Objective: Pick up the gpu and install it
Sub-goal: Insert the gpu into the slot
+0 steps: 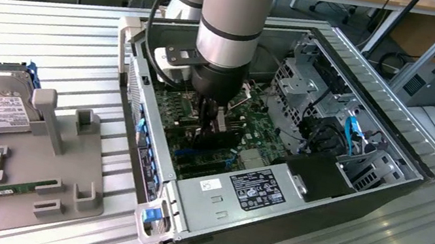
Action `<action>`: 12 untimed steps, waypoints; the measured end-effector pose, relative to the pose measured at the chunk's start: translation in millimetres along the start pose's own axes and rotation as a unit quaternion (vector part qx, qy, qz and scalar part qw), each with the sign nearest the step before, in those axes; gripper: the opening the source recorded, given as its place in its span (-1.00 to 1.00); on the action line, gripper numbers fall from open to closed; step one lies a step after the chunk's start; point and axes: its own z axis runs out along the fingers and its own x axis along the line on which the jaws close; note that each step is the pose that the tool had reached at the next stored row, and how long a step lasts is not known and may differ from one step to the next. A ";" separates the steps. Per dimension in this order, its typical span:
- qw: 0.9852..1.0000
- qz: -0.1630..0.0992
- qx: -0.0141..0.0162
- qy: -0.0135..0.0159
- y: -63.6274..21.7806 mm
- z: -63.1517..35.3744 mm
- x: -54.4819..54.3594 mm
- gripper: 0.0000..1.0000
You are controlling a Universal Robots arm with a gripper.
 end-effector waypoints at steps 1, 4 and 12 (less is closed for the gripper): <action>1.000 0.000 0.000 0.000 0.0 0.0 0.0 -0.47; 1.000 -0.005 0.000 -0.001 -0.2 -3.7 0.2 -0.47; 1.000 -0.005 0.000 -0.001 -0.2 -2.8 0.9 -0.47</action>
